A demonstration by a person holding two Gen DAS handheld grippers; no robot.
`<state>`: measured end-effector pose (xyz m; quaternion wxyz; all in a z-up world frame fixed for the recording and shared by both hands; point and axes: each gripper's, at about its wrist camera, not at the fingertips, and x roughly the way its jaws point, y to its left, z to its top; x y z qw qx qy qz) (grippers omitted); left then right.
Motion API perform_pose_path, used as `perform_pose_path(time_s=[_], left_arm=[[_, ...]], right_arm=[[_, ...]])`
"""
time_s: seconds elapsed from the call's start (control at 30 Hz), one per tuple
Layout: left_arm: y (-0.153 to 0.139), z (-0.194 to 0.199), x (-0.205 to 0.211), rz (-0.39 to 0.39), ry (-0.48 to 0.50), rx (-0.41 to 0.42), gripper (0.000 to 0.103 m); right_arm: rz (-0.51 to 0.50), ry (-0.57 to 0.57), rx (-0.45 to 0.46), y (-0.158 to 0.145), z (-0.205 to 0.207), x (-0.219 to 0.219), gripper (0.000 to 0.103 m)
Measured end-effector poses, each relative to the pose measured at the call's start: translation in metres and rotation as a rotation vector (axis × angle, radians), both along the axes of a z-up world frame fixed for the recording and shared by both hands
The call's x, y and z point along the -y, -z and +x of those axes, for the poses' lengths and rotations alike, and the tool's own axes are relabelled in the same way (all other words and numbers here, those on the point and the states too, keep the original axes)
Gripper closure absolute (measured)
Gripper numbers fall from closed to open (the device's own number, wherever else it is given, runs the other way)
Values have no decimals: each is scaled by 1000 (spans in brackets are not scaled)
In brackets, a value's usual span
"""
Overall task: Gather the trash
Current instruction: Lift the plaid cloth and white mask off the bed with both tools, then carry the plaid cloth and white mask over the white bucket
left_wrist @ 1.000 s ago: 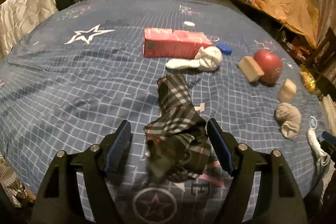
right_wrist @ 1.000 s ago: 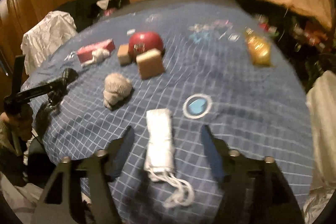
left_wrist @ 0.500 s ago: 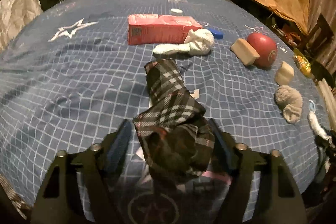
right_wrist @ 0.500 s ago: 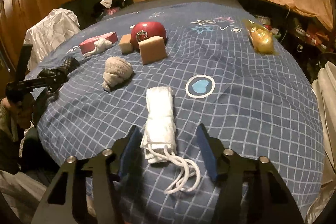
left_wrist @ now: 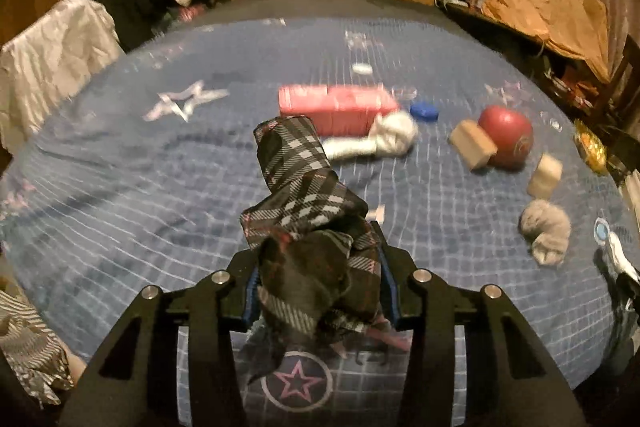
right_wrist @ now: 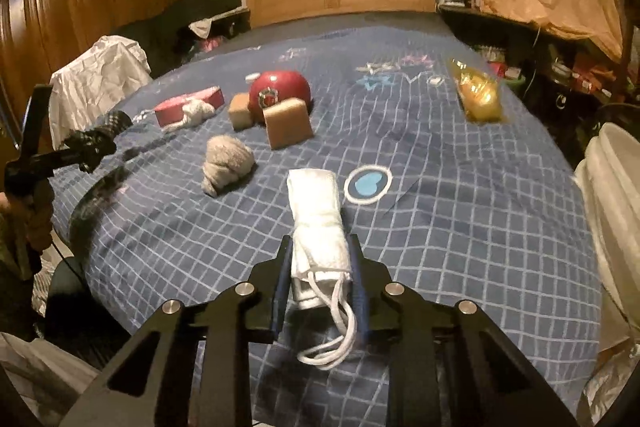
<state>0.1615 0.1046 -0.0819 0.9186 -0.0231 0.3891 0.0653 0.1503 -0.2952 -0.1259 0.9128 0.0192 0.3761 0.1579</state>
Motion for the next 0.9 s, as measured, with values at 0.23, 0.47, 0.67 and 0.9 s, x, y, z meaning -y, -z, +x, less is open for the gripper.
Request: perform_pose_path(time_s=[0.23, 0.47, 0.67, 0.9], left_arm=[[-27, -9, 24, 105, -37, 56, 59], [-31, -9, 43, 137, -23, 45, 59], [-52, 2, 86, 162, 55, 91, 59], [-85, 26, 178, 170, 221, 173, 59]], right_arm=[[7, -11, 51, -20, -15, -1, 75], [17, 10, 77, -30, -28, 8, 75], [20, 69, 138, -57, -33, 35, 75], [24, 230, 208, -98, -40, 107, 75]])
